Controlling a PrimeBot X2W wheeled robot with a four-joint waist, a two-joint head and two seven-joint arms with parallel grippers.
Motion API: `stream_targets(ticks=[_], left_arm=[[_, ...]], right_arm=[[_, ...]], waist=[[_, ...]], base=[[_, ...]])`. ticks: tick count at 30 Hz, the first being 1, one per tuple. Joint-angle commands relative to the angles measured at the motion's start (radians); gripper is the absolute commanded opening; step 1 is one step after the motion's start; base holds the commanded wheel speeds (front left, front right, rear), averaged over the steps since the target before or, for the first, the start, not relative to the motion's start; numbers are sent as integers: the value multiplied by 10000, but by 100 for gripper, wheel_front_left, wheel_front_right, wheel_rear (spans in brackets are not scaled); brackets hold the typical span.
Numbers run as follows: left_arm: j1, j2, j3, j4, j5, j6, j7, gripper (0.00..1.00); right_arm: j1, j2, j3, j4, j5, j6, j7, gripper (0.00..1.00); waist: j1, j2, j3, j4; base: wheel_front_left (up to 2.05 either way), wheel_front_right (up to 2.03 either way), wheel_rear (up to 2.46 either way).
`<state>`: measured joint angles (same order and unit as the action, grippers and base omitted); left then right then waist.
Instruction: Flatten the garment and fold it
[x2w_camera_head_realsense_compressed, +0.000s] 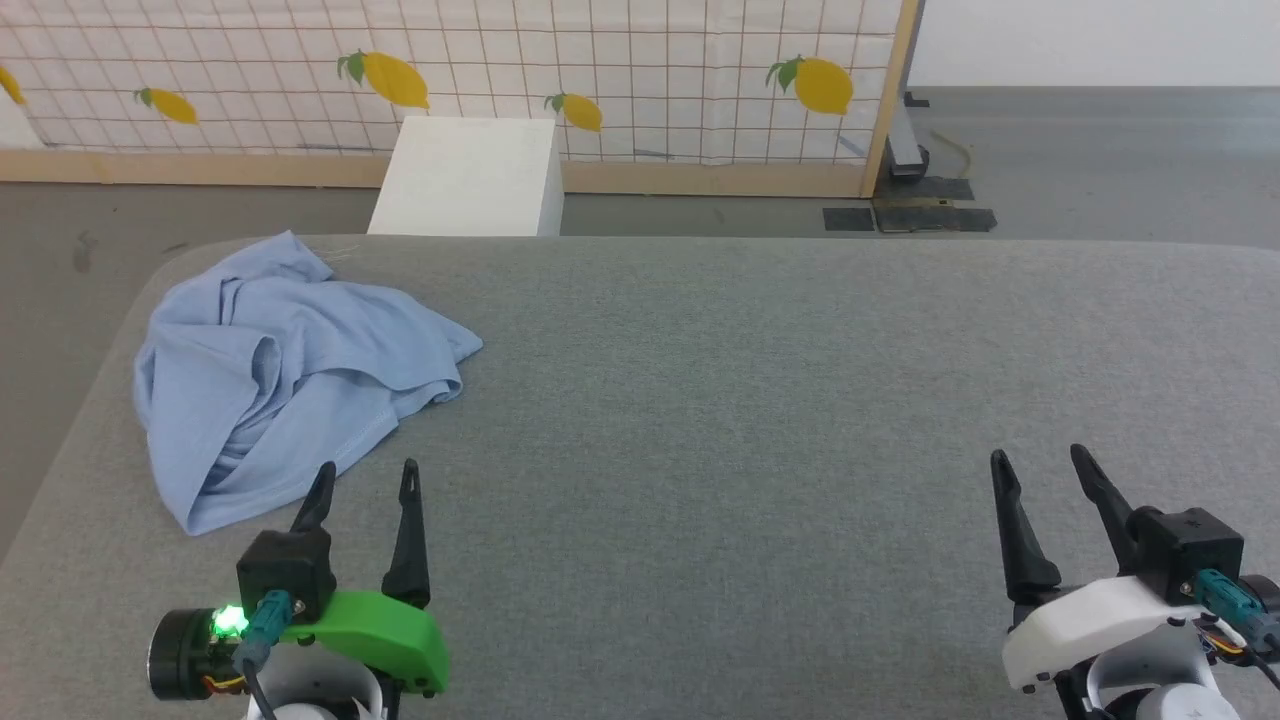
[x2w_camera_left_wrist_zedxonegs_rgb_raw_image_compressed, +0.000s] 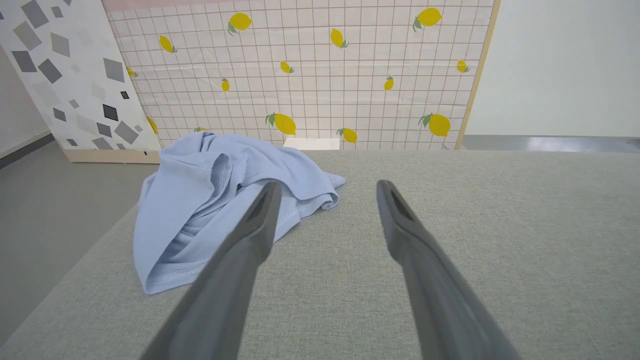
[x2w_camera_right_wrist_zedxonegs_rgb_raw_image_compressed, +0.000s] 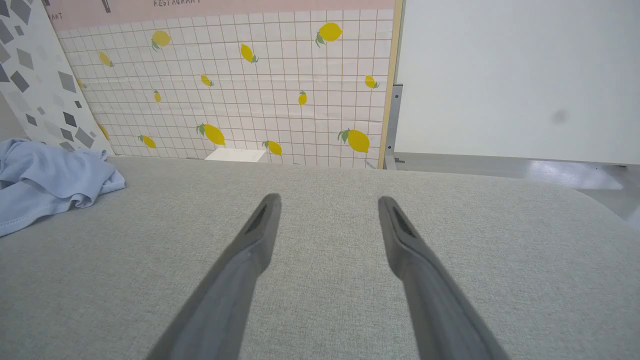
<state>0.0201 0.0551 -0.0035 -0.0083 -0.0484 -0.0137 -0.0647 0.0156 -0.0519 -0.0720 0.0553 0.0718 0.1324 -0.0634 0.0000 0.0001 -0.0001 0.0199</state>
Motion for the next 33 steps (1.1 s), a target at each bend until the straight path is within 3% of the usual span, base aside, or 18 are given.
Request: stream_targets(ticks=[1,33], left_arm=[[103,-14,42,-45,-106,-56,-112,100],[441,-27,271,-63,-551,-328,-813,100]], right_arm=[[-145,6,-38,63,86,-5,-117,100],[-169,10,78,786,529,-9,-821,100]], waist=[[0,-1,-20,71],[0,-1,-155,2330]], base=[[0,0,0],[0,0,0]])
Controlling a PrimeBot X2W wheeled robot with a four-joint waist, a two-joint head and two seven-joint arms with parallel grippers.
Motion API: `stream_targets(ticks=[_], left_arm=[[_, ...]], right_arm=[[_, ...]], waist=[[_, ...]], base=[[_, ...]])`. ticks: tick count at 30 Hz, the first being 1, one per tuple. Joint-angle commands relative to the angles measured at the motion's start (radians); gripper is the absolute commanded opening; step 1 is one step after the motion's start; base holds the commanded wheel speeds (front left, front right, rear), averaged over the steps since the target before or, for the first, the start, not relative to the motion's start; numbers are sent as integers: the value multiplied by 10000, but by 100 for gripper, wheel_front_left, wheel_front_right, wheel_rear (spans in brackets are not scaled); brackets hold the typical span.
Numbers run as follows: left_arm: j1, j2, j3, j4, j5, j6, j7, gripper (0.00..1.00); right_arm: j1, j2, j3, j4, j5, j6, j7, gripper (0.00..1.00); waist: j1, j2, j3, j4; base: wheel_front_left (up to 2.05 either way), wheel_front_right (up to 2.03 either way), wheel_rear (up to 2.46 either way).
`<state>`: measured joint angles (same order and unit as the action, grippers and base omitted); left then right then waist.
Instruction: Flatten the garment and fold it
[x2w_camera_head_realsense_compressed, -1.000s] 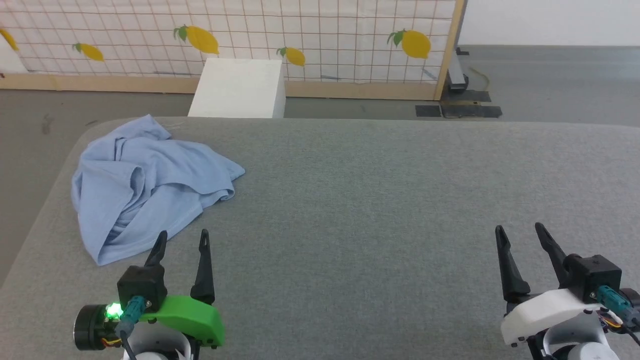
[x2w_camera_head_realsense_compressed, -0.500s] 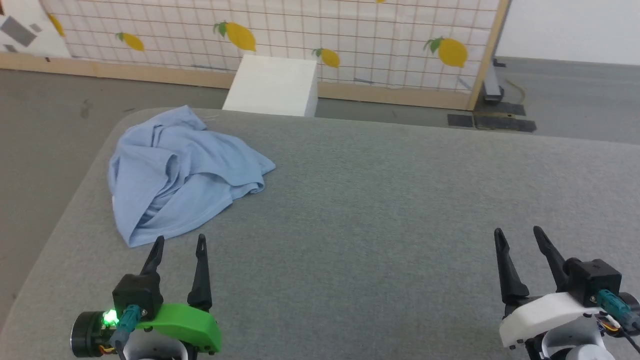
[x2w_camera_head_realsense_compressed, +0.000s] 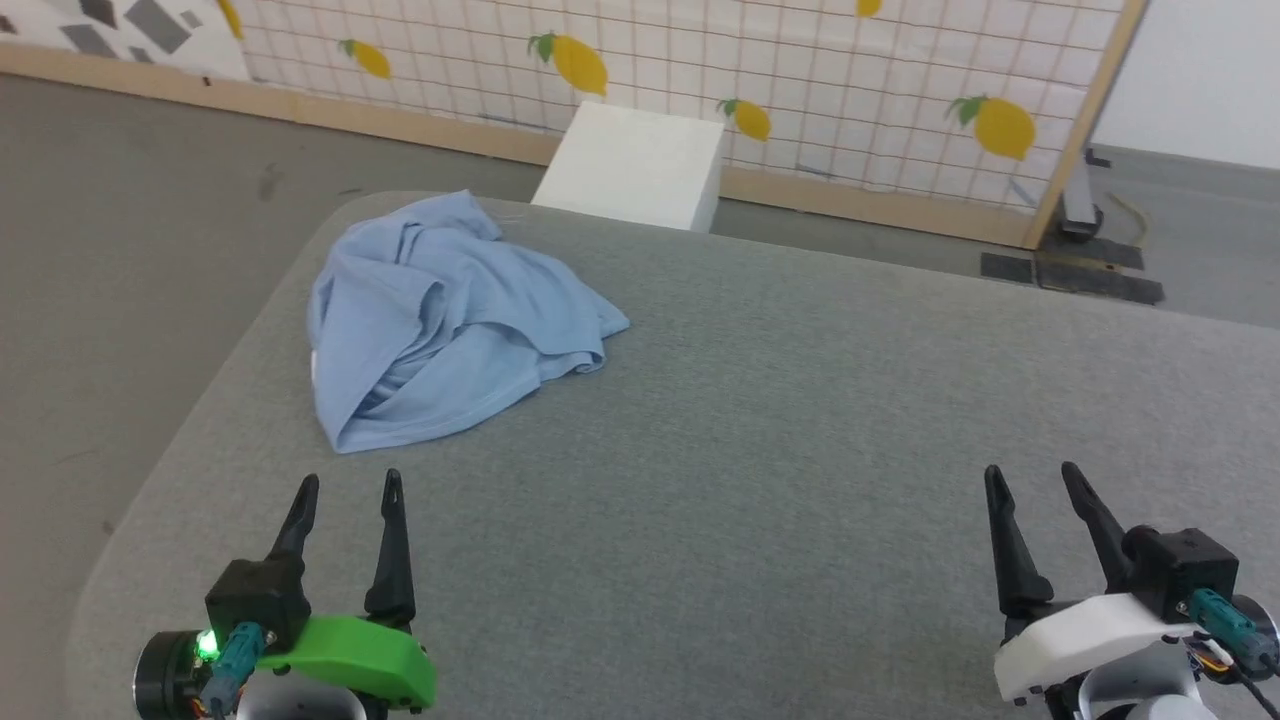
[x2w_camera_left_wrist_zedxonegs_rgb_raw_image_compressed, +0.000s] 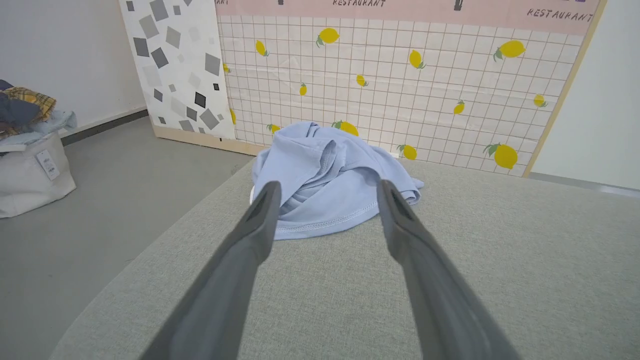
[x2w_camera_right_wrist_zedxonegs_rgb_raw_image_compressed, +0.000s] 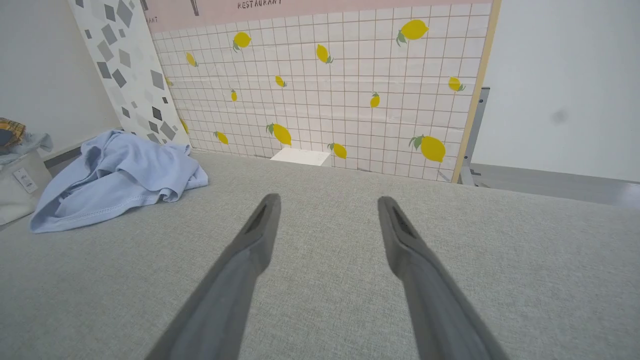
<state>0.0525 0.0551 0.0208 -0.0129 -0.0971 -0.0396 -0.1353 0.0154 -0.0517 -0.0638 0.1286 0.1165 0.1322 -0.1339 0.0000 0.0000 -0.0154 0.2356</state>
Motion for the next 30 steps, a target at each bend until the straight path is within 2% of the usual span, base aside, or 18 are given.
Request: stream_targets(ticks=[1,14,23,27,30], left_arm=[[121,-28,33,-16,-78,-77,-126,100],[199,-33,3,-41,-328,-186,-395,100],[11,-30,27,-257,-940,-300,-576,100],[-619,299,94,-713,-1138,-395,-346,100],[-1411,792,-1,-1270,-1304,-496,444,100]], right_arm=[[-167,8,-4,77,91,-8,-134,100],[-255,10,-116,354,312,-9,-404,100],[-341,11,-269,469,360,-11,-587,100],[-353,11,-389,516,369,-11,-669,100],[-328,12,-529,546,367,-12,-733,100]], waist=[[0,0,-4,234],[0,0,99,1083],[0,0,292,1309],[0,0,445,1350],[0,0,593,1389]], base=[[0,0,0],[0,0,0],[0,0,0],[0,0,0],[0,0,0]])
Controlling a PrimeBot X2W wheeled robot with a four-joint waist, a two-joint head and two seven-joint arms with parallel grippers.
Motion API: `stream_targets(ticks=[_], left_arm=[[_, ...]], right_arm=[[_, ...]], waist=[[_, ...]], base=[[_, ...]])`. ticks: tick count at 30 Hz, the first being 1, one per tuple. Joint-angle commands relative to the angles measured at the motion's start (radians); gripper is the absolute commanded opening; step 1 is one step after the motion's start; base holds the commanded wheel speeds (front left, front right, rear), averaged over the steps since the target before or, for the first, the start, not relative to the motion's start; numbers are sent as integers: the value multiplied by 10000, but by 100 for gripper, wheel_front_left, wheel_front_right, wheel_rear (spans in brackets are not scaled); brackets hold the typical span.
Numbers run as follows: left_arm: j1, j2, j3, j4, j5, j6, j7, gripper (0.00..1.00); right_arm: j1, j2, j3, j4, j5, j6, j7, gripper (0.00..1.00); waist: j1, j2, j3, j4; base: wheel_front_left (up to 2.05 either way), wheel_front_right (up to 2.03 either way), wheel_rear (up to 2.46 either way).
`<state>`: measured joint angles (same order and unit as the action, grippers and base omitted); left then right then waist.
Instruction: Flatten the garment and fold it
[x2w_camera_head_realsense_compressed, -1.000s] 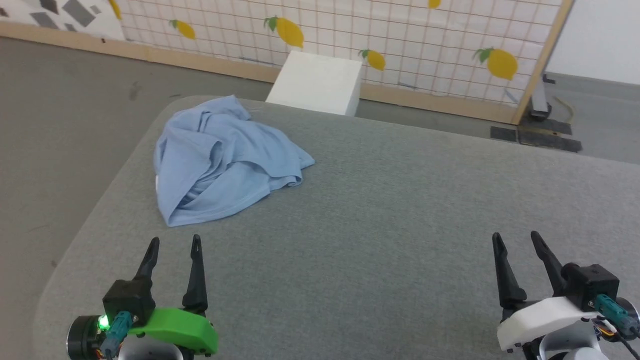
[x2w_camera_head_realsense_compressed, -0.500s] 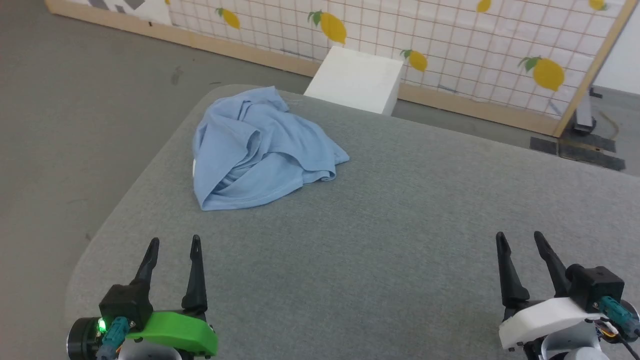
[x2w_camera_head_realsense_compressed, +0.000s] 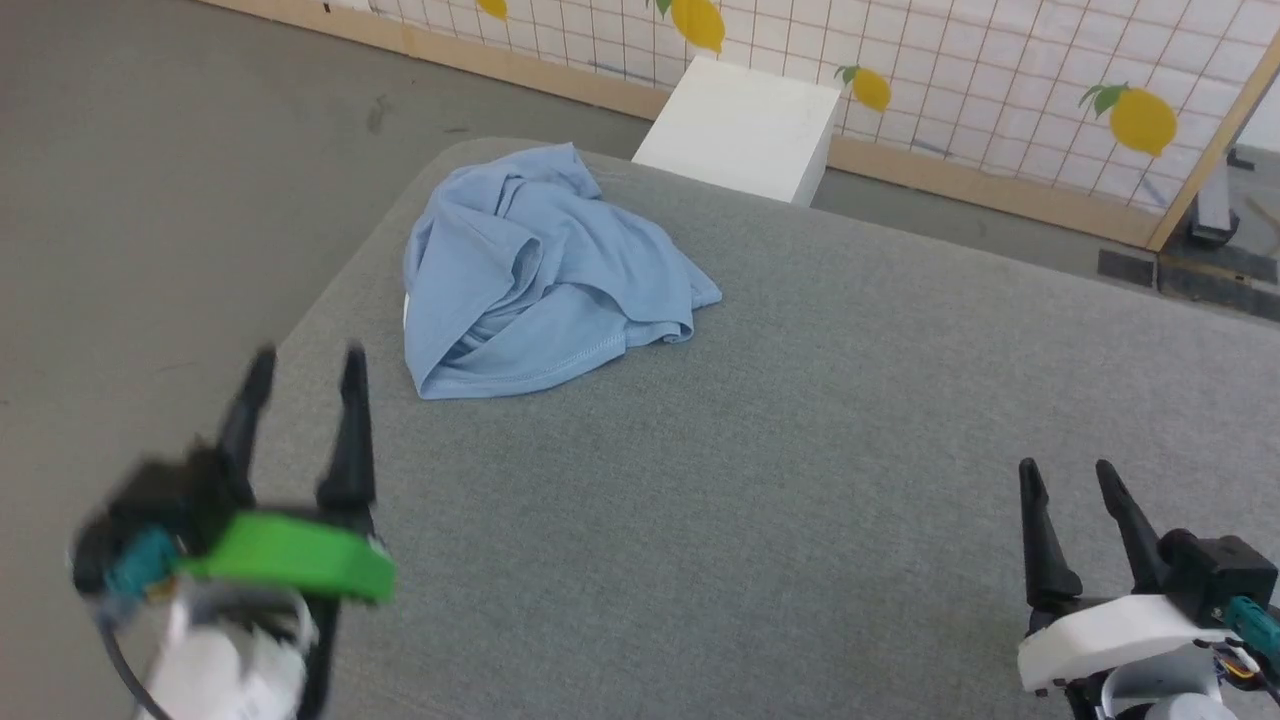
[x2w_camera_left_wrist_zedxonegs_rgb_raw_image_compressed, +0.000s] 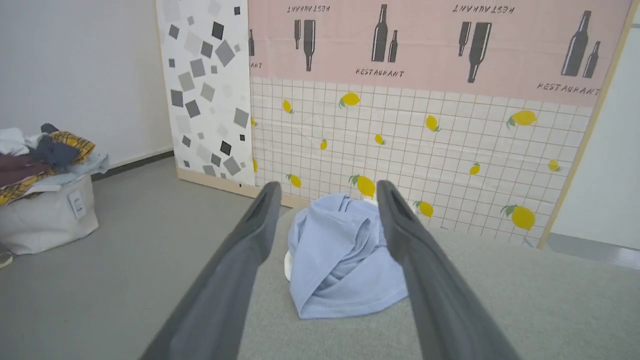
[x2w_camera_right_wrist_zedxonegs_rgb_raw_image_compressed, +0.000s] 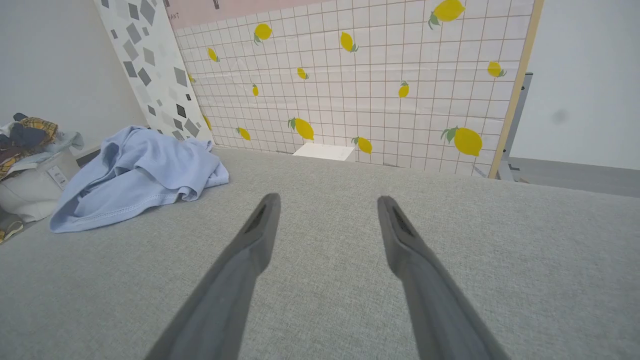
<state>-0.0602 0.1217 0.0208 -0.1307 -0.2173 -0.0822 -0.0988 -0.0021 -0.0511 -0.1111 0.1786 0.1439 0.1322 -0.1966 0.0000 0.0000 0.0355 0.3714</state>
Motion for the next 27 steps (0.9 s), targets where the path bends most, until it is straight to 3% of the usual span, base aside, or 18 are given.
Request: stream_targets(ticks=[1,6,12,27], left_arm=[[-554,273,-45,-216,-239,-104,358,100],[-2186,1087,-189,-510,-1354,-232,2123,100],[-3969,2131,-279,420,-2387,-320,3713,100],[-7092,2810,-1089,3628,-4036,-389,5892,100]], right_arm=[[-153,6,-103,44,87,-12,-125,100],[-233,7,-328,-50,-31,-12,-230,100],[-407,7,-603,-564,-376,-13,-353,100],[-722,9,-430,-2367,-1310,-15,-250,100]], waist=[[0,0,142,33],[0,0,507,-88],[0,0,1118,-257],[0,0,3088,-769]], base=[[0,0,0],[0,0,0],[0,0,0],[0,0,0]])
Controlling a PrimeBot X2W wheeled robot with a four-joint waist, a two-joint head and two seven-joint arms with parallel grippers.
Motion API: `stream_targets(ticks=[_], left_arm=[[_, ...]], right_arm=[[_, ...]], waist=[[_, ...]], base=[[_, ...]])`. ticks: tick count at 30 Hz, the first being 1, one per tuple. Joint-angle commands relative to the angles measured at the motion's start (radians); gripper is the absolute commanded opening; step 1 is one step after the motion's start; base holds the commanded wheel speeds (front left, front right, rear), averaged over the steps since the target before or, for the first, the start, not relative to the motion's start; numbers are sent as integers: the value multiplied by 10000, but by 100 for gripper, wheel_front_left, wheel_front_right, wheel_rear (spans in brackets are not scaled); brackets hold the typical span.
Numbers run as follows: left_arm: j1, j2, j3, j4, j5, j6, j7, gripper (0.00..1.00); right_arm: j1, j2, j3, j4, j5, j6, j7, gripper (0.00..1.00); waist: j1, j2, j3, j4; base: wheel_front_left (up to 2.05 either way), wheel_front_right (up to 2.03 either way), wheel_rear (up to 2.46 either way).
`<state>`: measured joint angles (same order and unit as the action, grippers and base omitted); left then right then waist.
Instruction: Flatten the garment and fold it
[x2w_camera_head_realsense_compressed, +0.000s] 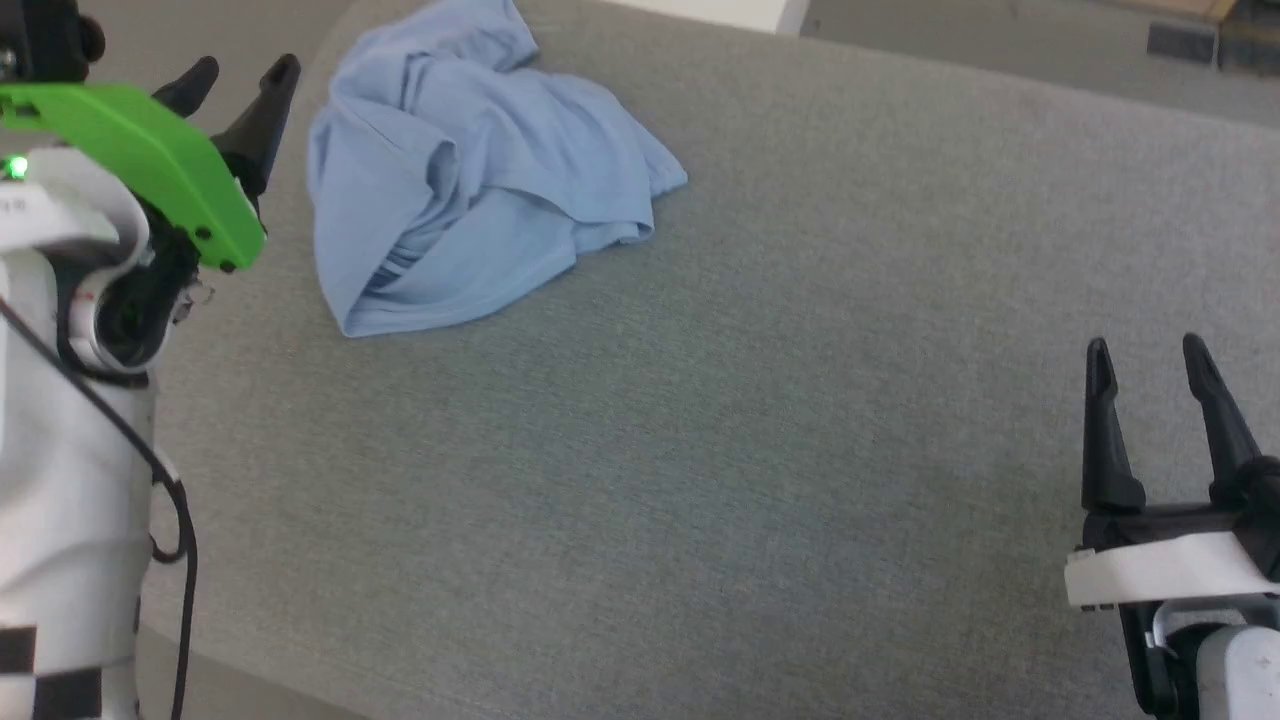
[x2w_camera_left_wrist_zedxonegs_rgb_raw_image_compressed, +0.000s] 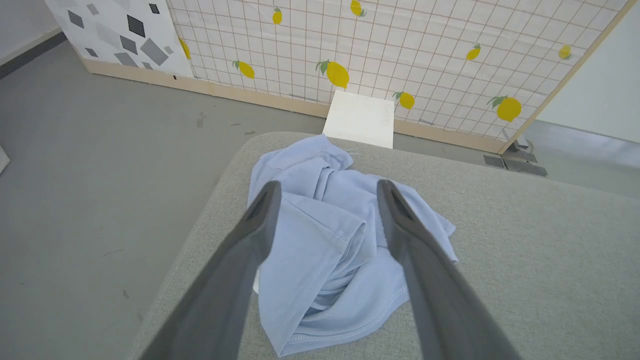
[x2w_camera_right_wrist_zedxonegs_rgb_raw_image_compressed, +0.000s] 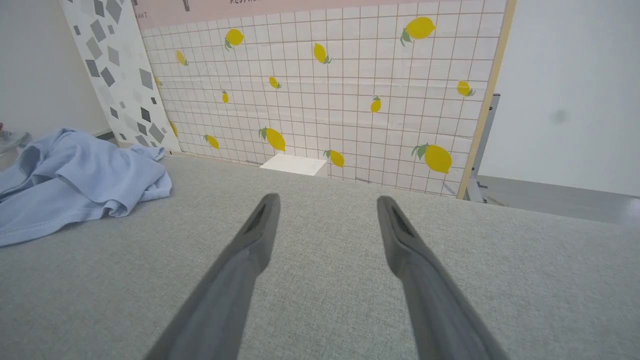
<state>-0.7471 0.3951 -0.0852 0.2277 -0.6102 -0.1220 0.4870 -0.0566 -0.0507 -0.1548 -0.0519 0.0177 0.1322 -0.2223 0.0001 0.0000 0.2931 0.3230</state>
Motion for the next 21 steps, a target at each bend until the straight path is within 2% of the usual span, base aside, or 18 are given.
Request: stream_targets(ticks=[1,5,9,21], left_arm=[[-329,69,-43,194,-125,67,159,100],[-745,-86,-68,899,-331,537,960,100],[-1155,-377,36,1581,-567,1198,1577,100],[-1234,-432,113,3012,-676,2570,2946,100]], right_arm=[[-191,5,55,-164,-77,-15,46,100],[-184,5,238,-530,-196,-15,238,100],[-174,5,303,-779,-294,-15,401,100],[-281,5,480,-1102,-394,-15,543,100]], waist=[[-1,0,599,-353],[-1,0,983,-675],[-1,0,1388,-921],[-1,0,2244,-1734]], base=[[0,0,0],[0,0,0],[0,0,0],[0,0,0]])
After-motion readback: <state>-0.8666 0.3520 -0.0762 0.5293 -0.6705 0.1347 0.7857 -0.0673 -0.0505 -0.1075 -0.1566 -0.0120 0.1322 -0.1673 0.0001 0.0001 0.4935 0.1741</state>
